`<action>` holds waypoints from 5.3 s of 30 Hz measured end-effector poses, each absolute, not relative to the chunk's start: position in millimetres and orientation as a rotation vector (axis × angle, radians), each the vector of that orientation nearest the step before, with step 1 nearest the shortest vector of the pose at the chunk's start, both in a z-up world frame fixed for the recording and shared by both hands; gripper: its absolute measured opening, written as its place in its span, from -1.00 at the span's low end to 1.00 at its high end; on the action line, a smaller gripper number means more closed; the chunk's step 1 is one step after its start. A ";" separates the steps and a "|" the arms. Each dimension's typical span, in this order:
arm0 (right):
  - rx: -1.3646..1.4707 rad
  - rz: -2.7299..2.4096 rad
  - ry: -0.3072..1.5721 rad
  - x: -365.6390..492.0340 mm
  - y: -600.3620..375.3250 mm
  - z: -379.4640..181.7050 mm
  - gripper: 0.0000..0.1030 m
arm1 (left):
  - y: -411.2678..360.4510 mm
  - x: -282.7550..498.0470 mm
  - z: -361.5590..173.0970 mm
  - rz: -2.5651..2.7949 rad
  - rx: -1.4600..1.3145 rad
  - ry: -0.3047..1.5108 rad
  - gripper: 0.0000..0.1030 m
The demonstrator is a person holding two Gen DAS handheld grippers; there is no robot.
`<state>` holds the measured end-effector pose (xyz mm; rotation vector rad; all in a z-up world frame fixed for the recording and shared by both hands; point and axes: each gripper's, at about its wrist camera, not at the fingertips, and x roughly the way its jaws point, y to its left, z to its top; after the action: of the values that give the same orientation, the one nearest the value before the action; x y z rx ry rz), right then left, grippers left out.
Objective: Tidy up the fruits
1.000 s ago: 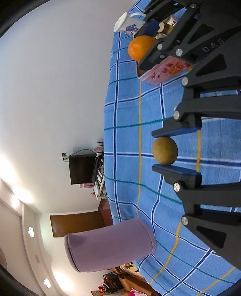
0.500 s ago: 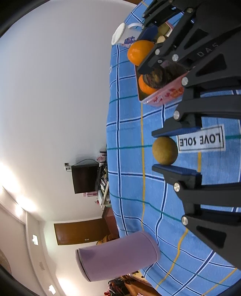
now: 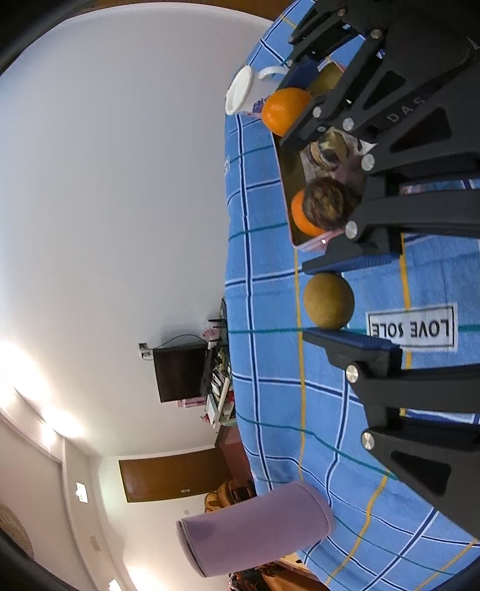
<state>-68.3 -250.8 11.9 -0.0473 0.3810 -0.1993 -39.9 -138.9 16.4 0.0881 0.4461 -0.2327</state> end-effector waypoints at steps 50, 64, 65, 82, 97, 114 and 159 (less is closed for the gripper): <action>-0.012 -0.326 0.530 -15.6 -359.8 -4.0 -0.23 | -251.5 -3.9 -3.1 -0.381 0.105 0.523 -0.40; 0.048 -0.245 0.584 -4.6 -364.8 -10.0 -0.23 | -253.3 -4.2 -6.3 -0.398 0.140 0.510 -0.40; 0.065 -0.229 0.596 -3.3 -366.3 -11.4 -0.23 | -253.4 -4.3 -6.3 -0.397 0.142 0.509 -0.40; 0.157 -0.115 0.702 14.9 -370.2 -27.9 -0.23 | -258.4 -7.4 -7.9 -0.379 0.213 0.482 -0.40; 0.245 -0.073 0.626 -4.5 -377.1 -24.0 0.21 | -220.8 -19.0 4.4 -0.195 0.115 0.402 0.99; 0.182 -0.279 0.099 -90.9 -360.0 17.1 0.69 | -198.6 -46.3 6.6 -0.202 0.112 0.306 1.00; 0.009 -0.378 0.032 -154.7 -307.9 30.8 0.70 | -161.9 -79.3 7.5 -0.216 0.089 0.285 1.00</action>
<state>-154.7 -307.9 30.8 0.0093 0.0321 -0.3782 -79.3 -161.9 7.5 0.0894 0.2848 -0.2157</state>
